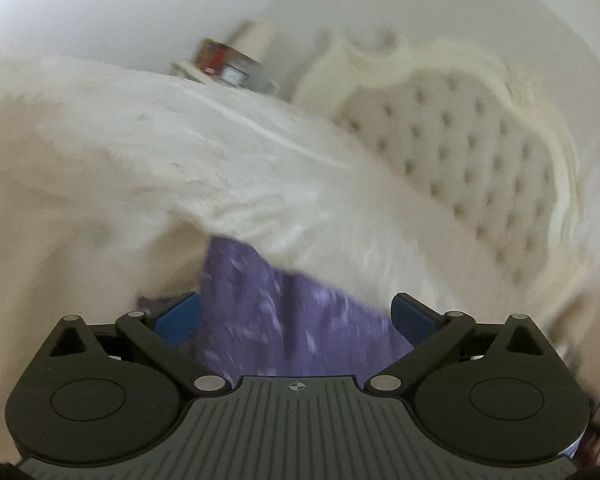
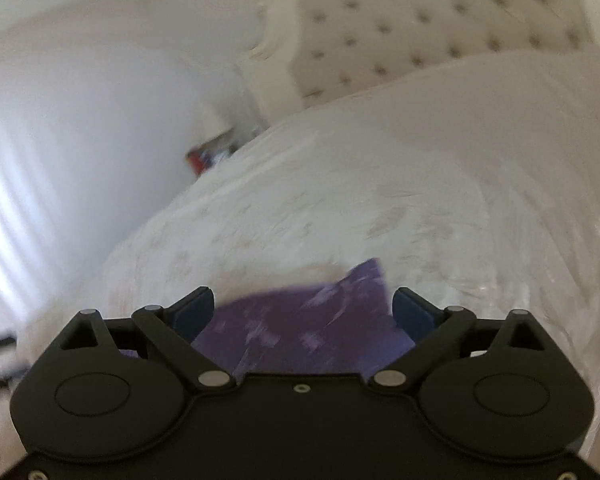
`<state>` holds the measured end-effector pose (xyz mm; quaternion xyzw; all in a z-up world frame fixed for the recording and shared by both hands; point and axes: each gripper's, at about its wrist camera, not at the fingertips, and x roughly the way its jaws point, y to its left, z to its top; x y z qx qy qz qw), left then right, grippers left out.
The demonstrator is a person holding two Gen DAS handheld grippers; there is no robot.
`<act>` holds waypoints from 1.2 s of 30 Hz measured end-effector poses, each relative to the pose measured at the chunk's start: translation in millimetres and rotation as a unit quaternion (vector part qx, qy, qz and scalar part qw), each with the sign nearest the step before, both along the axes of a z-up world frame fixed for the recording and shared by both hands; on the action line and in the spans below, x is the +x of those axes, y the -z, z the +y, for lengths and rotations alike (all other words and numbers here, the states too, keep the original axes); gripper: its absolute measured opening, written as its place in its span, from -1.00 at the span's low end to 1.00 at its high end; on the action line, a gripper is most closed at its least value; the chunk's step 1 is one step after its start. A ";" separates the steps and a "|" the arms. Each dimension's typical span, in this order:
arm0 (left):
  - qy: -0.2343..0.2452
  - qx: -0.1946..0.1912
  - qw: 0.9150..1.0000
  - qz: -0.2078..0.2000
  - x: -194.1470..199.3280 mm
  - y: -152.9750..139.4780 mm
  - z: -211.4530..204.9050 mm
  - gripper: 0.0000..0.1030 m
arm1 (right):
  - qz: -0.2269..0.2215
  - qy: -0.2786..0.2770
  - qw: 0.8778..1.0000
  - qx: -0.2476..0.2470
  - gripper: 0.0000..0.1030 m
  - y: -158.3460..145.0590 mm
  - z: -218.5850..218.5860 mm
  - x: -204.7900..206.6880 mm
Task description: Fold large clothes
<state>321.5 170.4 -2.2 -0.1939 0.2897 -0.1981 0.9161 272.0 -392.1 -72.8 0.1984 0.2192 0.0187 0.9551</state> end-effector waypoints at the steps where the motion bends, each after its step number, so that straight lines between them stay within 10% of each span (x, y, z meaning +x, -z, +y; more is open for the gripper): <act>1: 0.017 0.021 1.000 -0.004 -4.8 -1.2 -11.5 0.99 | 0.005 -0.017 1.000 -0.024 0.89 -0.5 14.7 -1.0; 9: 0.094 0.191 0.977 0.010 -15.8 32.5 -88.1 0.99 | 0.052 -0.153 0.970 -0.182 0.87 19.9 127.3 4.0; 14: 0.048 0.196 0.978 0.046 -5.1 62.3 -50.0 0.99 | 0.098 -0.106 0.966 -0.215 0.87 47.0 115.5 25.6; 21: 0.066 0.184 0.980 0.038 -16.4 50.2 -33.5 0.99 | 0.119 -0.012 0.982 -0.146 0.89 59.8 47.0 16.7; 26: 0.058 0.105 0.992 0.026 -47.8 38.6 -6.4 0.99 | 0.093 -0.014 0.990 -0.104 0.93 46.1 26.4 -15.9; 36: 0.038 0.042 0.992 0.114 -77.1 61.7 19.0 0.99 | 0.134 0.023 0.989 0.064 0.94 68.9 -16.0 -55.8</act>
